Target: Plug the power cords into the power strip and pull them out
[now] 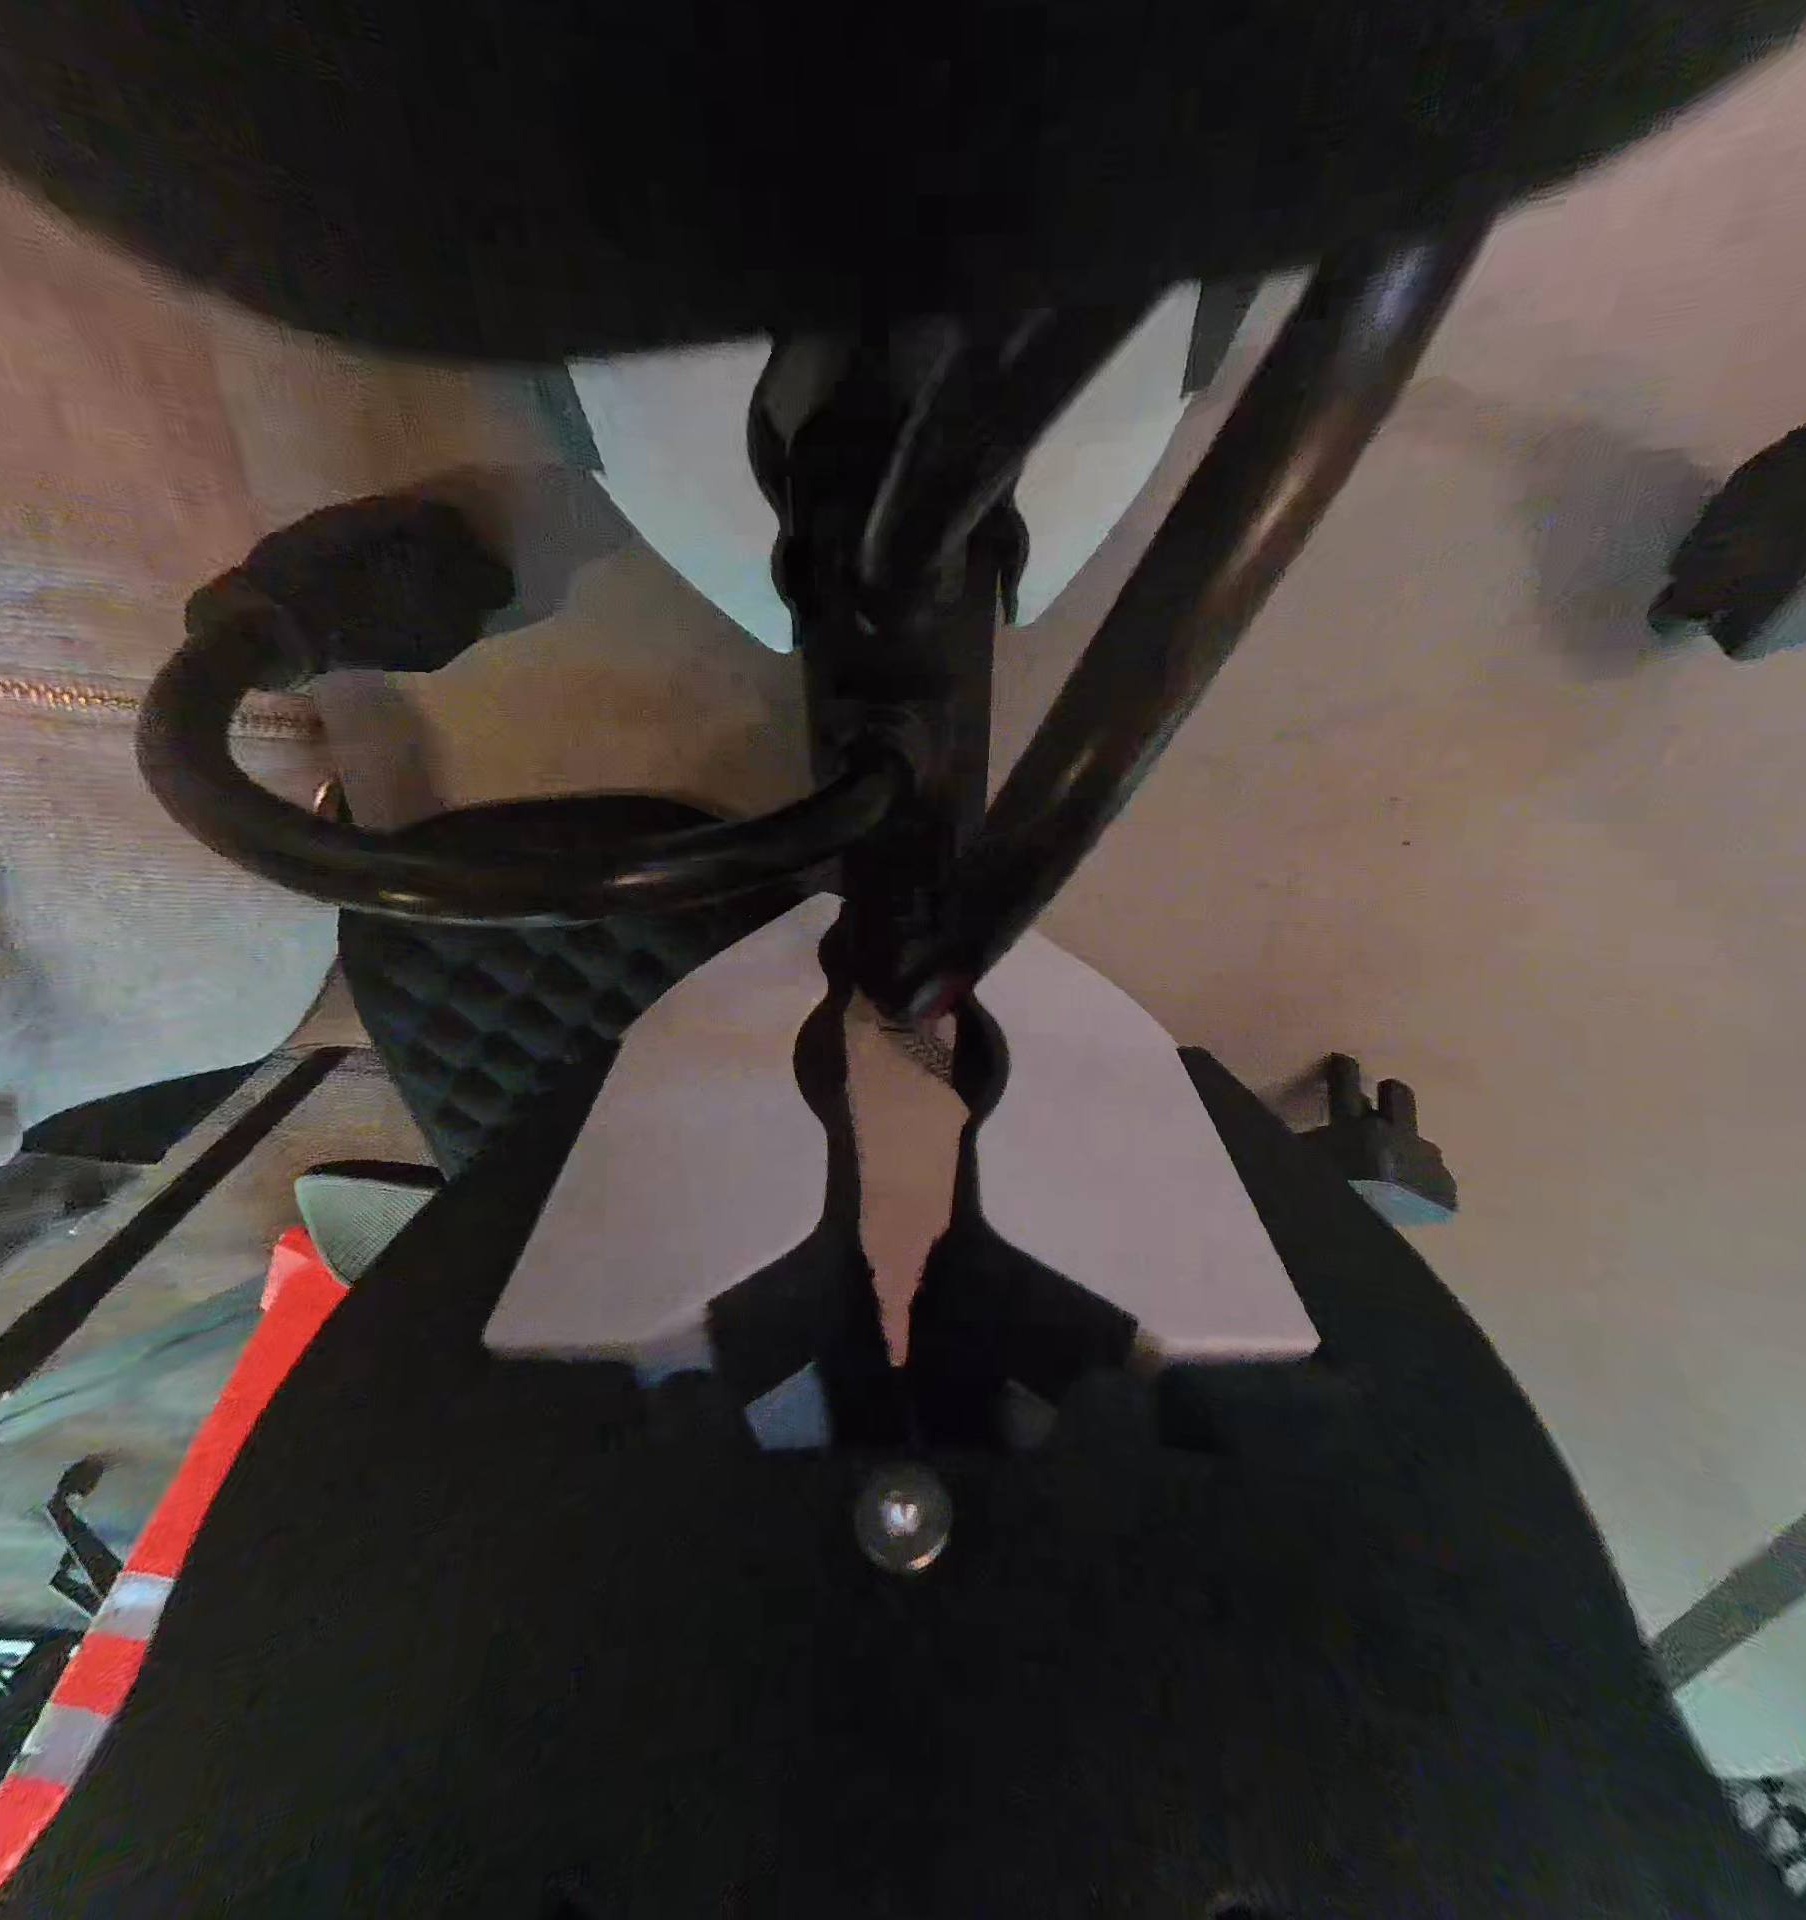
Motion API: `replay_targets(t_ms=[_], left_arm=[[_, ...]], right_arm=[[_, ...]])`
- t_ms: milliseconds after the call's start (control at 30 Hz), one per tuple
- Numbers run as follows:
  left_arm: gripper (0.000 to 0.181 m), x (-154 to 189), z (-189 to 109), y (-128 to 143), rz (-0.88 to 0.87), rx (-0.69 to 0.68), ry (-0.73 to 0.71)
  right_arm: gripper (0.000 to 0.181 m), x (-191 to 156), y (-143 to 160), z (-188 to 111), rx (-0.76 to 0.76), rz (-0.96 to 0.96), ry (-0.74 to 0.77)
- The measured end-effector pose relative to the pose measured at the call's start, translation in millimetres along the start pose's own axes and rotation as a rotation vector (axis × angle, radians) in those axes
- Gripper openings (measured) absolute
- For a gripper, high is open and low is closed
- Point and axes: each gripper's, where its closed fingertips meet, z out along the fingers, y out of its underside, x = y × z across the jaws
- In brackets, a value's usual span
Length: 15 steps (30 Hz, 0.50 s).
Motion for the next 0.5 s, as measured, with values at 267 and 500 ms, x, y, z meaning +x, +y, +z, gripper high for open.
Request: replay_targets(t_ms=[267, 500], left_arm=[[0.043, 0.3, 0.4, -0.1, -0.002, -0.005, 0.004], [0.043, 0.2, 0.5, 0.0, -0.01, -0.007, 0.008]], right_arm=[[0.016, 0.0, -0.5, 0.8, 0.006, -0.006, 0.011], [0.016, 1.7, -0.9, 1.7, 0.066, 0.035, -0.014]])
